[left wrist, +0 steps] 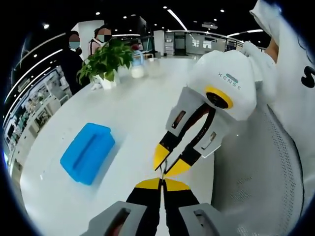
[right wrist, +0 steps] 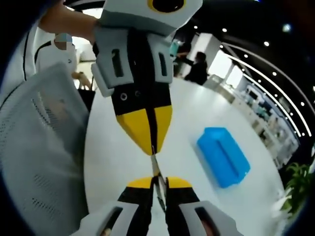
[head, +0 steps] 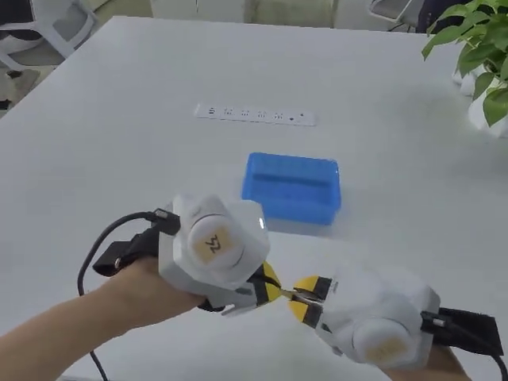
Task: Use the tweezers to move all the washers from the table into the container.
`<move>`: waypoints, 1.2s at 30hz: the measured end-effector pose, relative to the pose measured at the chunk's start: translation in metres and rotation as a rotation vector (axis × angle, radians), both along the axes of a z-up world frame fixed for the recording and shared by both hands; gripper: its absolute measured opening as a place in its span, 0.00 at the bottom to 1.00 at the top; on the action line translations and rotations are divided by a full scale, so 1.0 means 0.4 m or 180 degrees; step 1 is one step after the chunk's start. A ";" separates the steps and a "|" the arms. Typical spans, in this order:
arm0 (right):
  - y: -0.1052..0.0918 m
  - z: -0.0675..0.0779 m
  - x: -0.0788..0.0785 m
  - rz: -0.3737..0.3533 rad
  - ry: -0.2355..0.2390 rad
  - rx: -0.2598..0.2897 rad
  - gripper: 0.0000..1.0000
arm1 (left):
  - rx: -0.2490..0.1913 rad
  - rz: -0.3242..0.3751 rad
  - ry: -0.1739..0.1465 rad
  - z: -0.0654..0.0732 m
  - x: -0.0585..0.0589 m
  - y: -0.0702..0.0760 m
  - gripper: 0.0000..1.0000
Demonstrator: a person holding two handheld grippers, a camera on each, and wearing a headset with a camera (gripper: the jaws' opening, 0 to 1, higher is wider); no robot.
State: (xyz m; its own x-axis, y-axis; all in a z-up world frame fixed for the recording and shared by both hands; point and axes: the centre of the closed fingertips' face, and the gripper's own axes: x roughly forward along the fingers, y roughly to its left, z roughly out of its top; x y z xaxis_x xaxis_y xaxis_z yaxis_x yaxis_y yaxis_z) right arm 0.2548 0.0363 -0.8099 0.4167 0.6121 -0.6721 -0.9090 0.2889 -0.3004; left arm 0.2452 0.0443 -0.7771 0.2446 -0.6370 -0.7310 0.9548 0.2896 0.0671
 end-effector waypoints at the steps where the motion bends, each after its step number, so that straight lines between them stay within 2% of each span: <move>1: -0.005 -0.005 0.007 -0.0100 0.0020 0.0018 0.06 | 0.0012 -0.0003 -0.0002 -0.009 0.006 -0.001 0.00; 4: -0.008 -0.017 0.016 -0.0170 0.0093 0.0037 0.06 | 0.0104 -0.0076 -0.0061 -0.031 0.019 -0.003 0.00; 6: -0.013 -0.028 0.032 -0.0230 0.0077 0.0031 0.06 | 0.0123 -0.0072 -0.0082 -0.040 0.032 -0.008 0.00; 8: -0.015 -0.039 0.055 -0.0273 0.0060 -0.0027 0.06 | 0.0152 -0.0064 -0.0099 -0.051 0.053 -0.013 0.00; 9: -0.013 -0.045 0.071 -0.0282 0.0051 -0.0049 0.06 | 0.0236 -0.0087 -0.0165 -0.061 0.071 -0.008 0.00; 11: -0.012 -0.050 0.099 -0.0315 0.0034 -0.0081 0.07 | 0.0261 -0.0084 -0.0199 -0.068 0.094 -0.005 0.00; 14: -0.010 -0.055 0.133 -0.0330 0.0036 -0.0084 0.07 | 0.0289 -0.0066 -0.0203 -0.074 0.128 0.004 0.00; 17: -0.001 -0.062 0.150 -0.0353 0.0115 -0.0043 0.08 | 0.0288 -0.0062 -0.0151 -0.090 0.149 0.016 0.00; 19: 0.005 -0.069 0.150 -0.0354 0.0185 -0.0002 0.08 | 0.0347 -0.0098 -0.0071 -0.113 0.152 0.031 0.00; 21: 0.007 -0.078 0.144 -0.0373 0.0230 0.0003 0.10 | 0.0443 -0.0158 -0.0085 -0.133 0.153 0.048 0.00; 23: 0.005 -0.080 0.132 -0.0384 0.0297 0.0042 0.15 | 0.0544 -0.0232 -0.0043 -0.150 0.149 0.061 0.00; 25: 0.000 -0.071 0.115 -0.0420 0.0360 0.0130 0.19 | 0.0577 -0.0321 -0.0085 -0.157 0.149 0.065 0.00; 26: -0.009 -0.062 0.106 -0.0451 0.0365 0.0161 0.20 | 0.0650 -0.0441 -0.0157 -0.162 0.151 0.070 0.00; 27: -0.017 -0.054 0.100 -0.0487 0.0369 0.0183 0.20 | 0.0697 -0.0516 -0.0175 -0.167 0.149 0.074 0.00; 29: -0.038 -0.027 0.088 -0.0606 0.0384 0.0290 0.21 | 0.0776 -0.0657 -0.0123 -0.182 0.139 0.082 0.00; 30: -0.048 -0.015 0.085 -0.0666 0.0380 0.0337 0.21 | 0.0851 -0.0796 -0.0115 -0.192 0.133 0.088 0.00; 32: -0.077 0.012 0.077 -0.0767 0.0360 0.0403 0.21 | 0.0957 -0.0937 -0.0111 -0.203 0.124 0.098 0.00; 36: -0.127 0.065 0.074 -0.1033 0.0290 0.0555 0.21 | 0.1026 -0.0971 -0.0127 -0.209 0.125 0.108 0.00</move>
State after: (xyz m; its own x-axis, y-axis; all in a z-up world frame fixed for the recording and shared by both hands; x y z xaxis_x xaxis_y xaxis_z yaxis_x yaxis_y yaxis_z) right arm 0.2844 -0.0147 -0.7839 0.5511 0.5667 -0.6125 -0.7825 0.6059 -0.1435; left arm 0.2954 0.0873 -0.8605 0.1127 -0.4256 -0.8978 0.9881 -0.0468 0.1463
